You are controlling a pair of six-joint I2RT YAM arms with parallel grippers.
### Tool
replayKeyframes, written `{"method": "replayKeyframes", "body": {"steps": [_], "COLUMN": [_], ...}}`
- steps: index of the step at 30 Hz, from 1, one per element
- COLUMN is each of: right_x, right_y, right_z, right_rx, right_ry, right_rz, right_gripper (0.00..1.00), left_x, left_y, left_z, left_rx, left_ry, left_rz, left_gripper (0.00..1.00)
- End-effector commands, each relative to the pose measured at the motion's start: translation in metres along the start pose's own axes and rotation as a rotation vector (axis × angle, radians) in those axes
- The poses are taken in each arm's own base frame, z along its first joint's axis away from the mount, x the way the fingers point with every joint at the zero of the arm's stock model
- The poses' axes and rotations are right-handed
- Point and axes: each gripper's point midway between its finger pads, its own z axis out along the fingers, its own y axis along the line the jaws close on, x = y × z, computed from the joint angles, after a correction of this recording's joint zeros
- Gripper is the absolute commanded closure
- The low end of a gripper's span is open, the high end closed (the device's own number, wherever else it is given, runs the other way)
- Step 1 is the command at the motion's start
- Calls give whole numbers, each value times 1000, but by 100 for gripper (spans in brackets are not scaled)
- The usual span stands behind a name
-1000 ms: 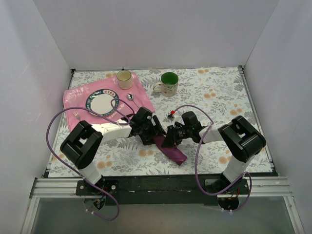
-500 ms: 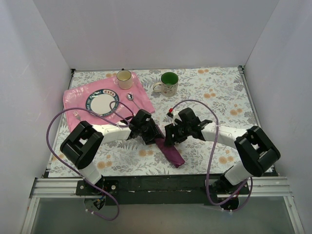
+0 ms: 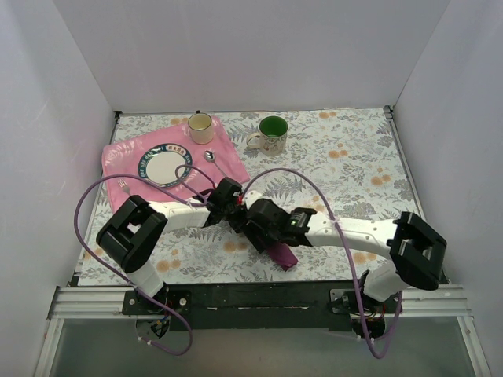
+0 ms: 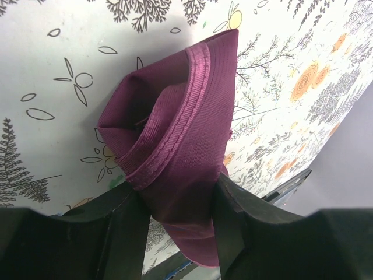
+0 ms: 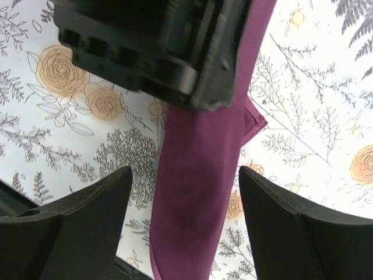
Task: Fold the napkin, place the utensils inside, and roll it up
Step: Roll the napkin with the utensil
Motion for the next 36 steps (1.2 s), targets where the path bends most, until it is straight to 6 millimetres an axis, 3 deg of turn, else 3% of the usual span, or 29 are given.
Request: {"method": "replayKeyframes", "body": {"steps": [1,2,6,16,27,31,36], "right_x": [-11,-17,-6,16,39,41,35], "right_y": [-3,-3,-1,-10,-16,-17,-7], "right_z": [13,14,32,45,53,55,55], "right_rx": [177,206,257,331,329,298,149], "right_ry": [7,-4,43,73,64,69,37], "right_rz": [-148,-164,-233,-288,-235,-195,-73], "right_gripper": [18,18,19,23,45,56,59], "left_x": [12,12,10,9,1,-4,-18], "left_y": [59,59,59,59,55,57,49], "left_z": [7,7,6,4,-1,-7,-30], "left_rx": [-177,-175,-170,-157,-133,-131,-62], "left_ry": [33,33,33,47,42,14,-63], "left_rz": [-10,-13,-17,-28,-24,-1,36], "left_gripper": [59,59,59,59,58,46,27]}}
